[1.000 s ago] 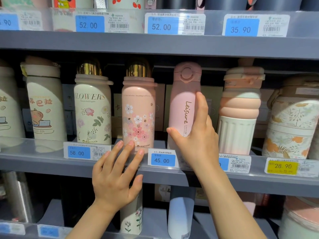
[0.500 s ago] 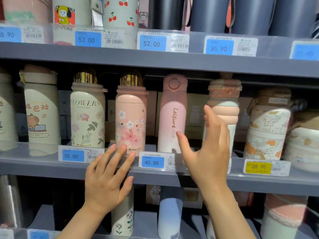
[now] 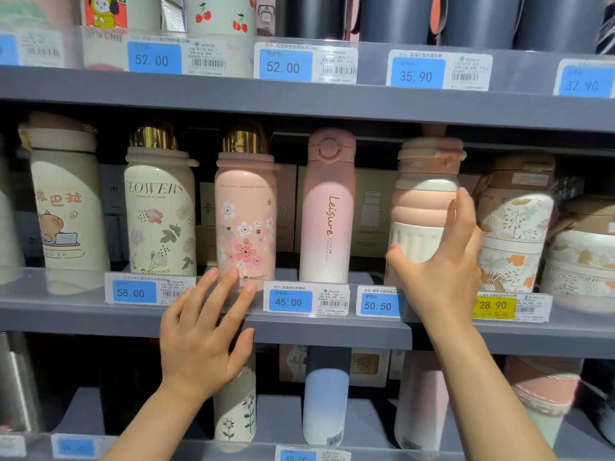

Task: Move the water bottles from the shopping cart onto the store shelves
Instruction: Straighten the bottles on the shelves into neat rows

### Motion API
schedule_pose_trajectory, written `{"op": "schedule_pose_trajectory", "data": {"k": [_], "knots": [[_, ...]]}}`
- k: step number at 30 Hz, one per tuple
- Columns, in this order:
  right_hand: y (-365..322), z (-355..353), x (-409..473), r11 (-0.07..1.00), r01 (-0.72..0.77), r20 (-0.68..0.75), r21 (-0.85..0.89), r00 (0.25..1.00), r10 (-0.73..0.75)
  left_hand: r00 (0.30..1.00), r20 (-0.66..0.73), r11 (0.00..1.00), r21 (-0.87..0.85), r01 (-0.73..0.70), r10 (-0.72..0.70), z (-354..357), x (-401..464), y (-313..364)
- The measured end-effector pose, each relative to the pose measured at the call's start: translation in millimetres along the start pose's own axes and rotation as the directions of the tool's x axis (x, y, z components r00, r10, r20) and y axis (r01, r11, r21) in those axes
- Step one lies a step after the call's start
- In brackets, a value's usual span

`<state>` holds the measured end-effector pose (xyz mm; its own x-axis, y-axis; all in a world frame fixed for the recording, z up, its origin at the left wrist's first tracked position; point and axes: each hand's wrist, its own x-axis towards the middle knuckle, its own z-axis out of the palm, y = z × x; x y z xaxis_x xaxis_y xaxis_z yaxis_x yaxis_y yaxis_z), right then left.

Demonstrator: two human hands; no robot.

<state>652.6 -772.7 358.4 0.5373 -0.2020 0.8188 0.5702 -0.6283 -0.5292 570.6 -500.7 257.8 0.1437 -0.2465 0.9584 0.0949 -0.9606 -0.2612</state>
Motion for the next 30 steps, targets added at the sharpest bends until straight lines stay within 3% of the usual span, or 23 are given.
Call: {"op": "schedule_pose_trajectory", "data": {"k": [5, 10, 13, 19, 25, 30], "knots": [[9.3, -12.2, 5.2, 0.997, 0.021, 0.123, 0.07, 0.992, -0.029, 1.0, -0.02, 1.0, 0.01, -0.005, 0.005, 1.1, -0.3, -0.3], [8.9, -6.4, 2.6, 0.997, 0.037, 0.061, -0.069, 0.998, -0.032, 1.0, -0.025, 1.0, 0.023, -0.016, 0.016, 2.5, -1.5, -1.3], [8.5, -3.8, 1.9, 0.999, 0.024, 0.049, -0.049, 0.999, -0.022, 0.999, -0.029, 0.999, 0.028, -0.023, 0.024, 3.9, -1.0, -2.3], [10.5, -13.4, 2.4, 0.998, 0.053, 0.175, 0.045, 0.983, -0.06, 0.999, -0.043, 0.999, 0.037, -0.03, 0.031, 5.7, -1.6, -3.3], [5.8, -6.6, 0.1, 0.993, 0.055, 0.092, -0.103, 0.995, -0.045, 0.999, -0.041, 0.999, 0.031, -0.025, 0.026, 4.8, -0.9, -2.2], [9.0, -13.2, 1.9, 1.0, 0.025, 0.139, 0.004, 0.99, -0.025, 0.999, -0.046, 0.999, 0.029, -0.017, 0.018, 4.4, -2.4, -2.1]]}}
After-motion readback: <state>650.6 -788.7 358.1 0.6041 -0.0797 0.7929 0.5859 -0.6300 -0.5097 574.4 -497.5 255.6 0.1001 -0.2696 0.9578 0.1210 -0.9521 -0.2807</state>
